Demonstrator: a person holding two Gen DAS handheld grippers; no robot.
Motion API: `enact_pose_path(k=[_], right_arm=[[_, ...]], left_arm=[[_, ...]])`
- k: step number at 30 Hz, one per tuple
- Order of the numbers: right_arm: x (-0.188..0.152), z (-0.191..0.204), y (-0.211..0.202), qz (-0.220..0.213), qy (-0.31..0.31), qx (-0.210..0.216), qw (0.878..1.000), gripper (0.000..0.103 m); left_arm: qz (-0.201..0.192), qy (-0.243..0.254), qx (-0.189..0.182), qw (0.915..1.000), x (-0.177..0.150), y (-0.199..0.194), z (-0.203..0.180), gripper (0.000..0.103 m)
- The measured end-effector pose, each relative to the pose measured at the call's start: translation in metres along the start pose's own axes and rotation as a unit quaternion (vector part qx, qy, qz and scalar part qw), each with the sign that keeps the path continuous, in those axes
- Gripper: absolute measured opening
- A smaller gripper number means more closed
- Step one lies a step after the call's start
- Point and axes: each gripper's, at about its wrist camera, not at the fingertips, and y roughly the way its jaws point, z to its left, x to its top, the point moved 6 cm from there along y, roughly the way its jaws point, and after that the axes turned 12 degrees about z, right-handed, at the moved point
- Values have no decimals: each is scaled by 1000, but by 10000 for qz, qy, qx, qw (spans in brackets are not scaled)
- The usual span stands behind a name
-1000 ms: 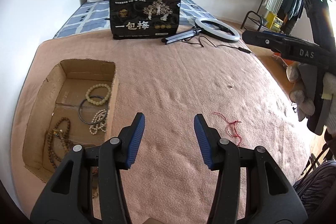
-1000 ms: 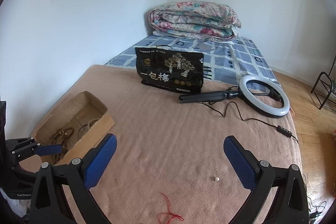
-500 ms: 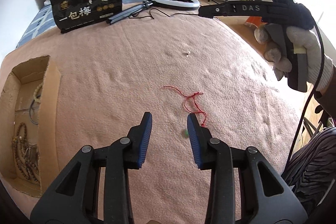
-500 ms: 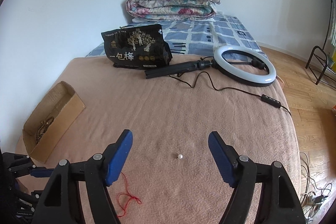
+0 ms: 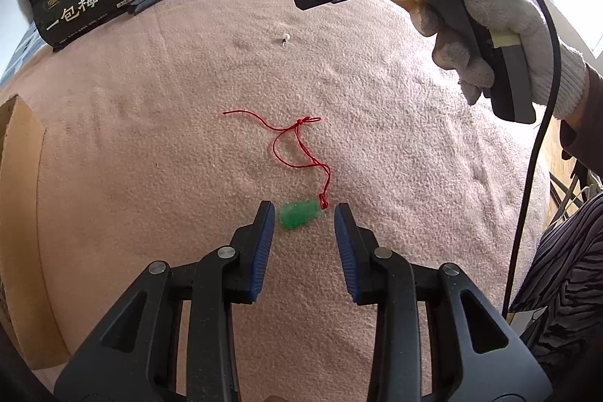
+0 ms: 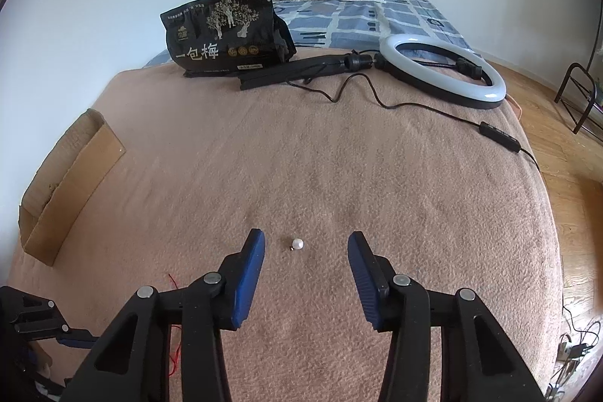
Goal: Organize jewelry
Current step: 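Close left tool on the jade pendant while right tool grasps the white pearl bead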
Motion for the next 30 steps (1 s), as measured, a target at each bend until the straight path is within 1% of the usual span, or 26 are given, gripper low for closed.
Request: enact_pose_path(k=[2,5,9,12,17,20,21,22,30], right_arm=[[-2,-2,5,32,28,14,10000,48],[-4,-2,12,103,24,44,9999,48],[-7,-1,19,168,-13,43,9998,47],[-6,0,20,173,-26,48,9998,47],[-6,2,25,200,-66,36,9998,47],[-6,3,31,238,-121,28,9996,47],[-7,4,33,255,-147,19,9996,47],[-7,5,36,276,-178,12,9995,45],[-7,14,49,360,-445,-49,9983,32]], left_arm=[[46,-18,-28,10000,1,5,0,33],[106,52,119,9999,2,13,-4,33],[165,-38,98,9998,3,20,-4,34],[189,21,202,9996,5,24,-5,34],[127,17,334,9994,8,30,-4,33],[56,100,447,9989,8,31,-6,33],[36,112,458,9989,7,31,-6,32],[19,107,473,9988,7,31,-5,30],[-28,100,416,9991,7,29,-2,30]])
